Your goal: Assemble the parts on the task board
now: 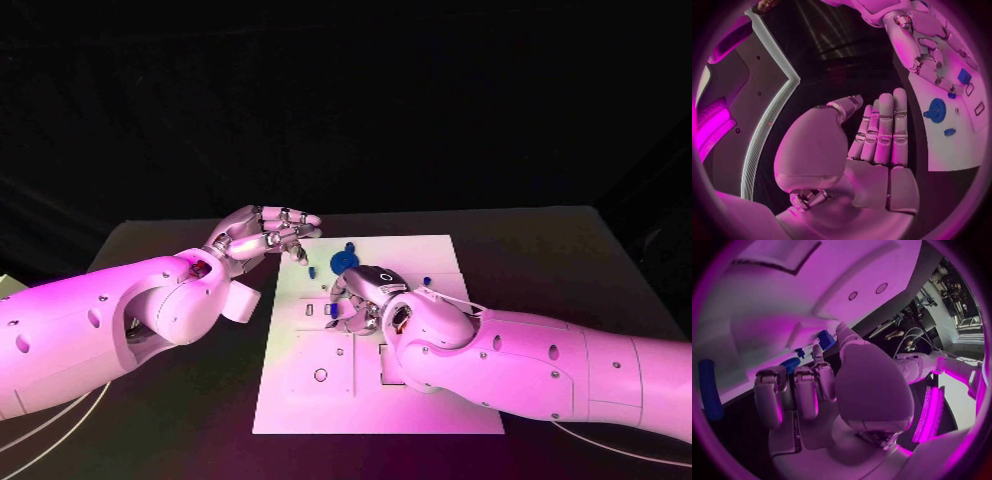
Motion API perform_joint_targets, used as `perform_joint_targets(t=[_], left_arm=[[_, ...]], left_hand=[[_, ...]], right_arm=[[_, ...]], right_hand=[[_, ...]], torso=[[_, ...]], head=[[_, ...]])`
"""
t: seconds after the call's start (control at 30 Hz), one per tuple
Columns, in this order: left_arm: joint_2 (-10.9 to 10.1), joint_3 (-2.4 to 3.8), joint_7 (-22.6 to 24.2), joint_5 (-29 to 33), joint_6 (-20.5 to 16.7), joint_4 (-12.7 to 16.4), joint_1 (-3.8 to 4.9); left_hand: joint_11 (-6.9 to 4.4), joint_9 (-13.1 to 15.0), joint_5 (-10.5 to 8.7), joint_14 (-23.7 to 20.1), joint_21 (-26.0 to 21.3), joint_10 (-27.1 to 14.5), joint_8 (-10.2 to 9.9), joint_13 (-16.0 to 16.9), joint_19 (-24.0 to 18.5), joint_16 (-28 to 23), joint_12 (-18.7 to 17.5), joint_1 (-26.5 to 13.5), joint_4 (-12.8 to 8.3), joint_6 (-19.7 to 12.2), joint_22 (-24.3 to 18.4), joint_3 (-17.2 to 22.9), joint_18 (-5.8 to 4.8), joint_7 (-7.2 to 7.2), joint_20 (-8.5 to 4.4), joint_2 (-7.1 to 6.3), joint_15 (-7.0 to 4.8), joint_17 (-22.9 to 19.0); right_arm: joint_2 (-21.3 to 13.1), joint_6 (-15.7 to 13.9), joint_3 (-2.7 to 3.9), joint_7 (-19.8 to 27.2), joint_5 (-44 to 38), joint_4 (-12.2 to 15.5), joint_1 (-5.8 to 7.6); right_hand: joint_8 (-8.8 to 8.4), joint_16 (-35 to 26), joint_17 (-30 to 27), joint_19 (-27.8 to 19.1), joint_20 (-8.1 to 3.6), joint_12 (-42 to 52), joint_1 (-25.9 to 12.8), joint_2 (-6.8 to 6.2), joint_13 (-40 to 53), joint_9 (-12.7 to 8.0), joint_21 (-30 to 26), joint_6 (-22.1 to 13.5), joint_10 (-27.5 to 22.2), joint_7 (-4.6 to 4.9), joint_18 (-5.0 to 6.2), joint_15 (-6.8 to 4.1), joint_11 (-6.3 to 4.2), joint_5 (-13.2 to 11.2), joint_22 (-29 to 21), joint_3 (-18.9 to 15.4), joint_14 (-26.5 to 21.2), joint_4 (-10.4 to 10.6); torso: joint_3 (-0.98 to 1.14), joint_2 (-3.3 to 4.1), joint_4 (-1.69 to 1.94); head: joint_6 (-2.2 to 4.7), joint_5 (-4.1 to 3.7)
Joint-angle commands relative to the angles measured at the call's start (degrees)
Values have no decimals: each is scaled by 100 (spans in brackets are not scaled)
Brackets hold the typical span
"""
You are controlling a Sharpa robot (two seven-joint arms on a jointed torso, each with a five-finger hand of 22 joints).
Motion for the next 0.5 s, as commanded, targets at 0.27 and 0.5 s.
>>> perform_joint_targets(t=[0.27,0.5], left_arm=[[1,4,11,-27,106,-13,8],[-5,4,3,-85,77,-54,8]], left_hand=[[-13,5,-5,-39,45,4,20,4,-51,25,4,26,1,-11,10,39,29,-7,7,-8,2,-11],[-10,6,-7,-40,54,2,16,3,-59,26,1,18,-2,-16,16,37,29,-4,8,-15,3,-14]], right_arm=[[-149,-304,3,15,-125,213,-9],[-411,-310,36,32,-138,551,35]], right_hand=[[-401,19,1506,589,140,-105,155,-83,709,-142,26,-595,-94,140,-39,147,142,-22,1509,-670,600,30],[-430,19,1506,589,145,-115,199,-81,700,-155,26,-633,-101,141,-39,150,144,-17,1509,-658,600,28]], torso=[[1,-6,-5],[3,-15,-12]], head=[[3,-5],[23,-9]])
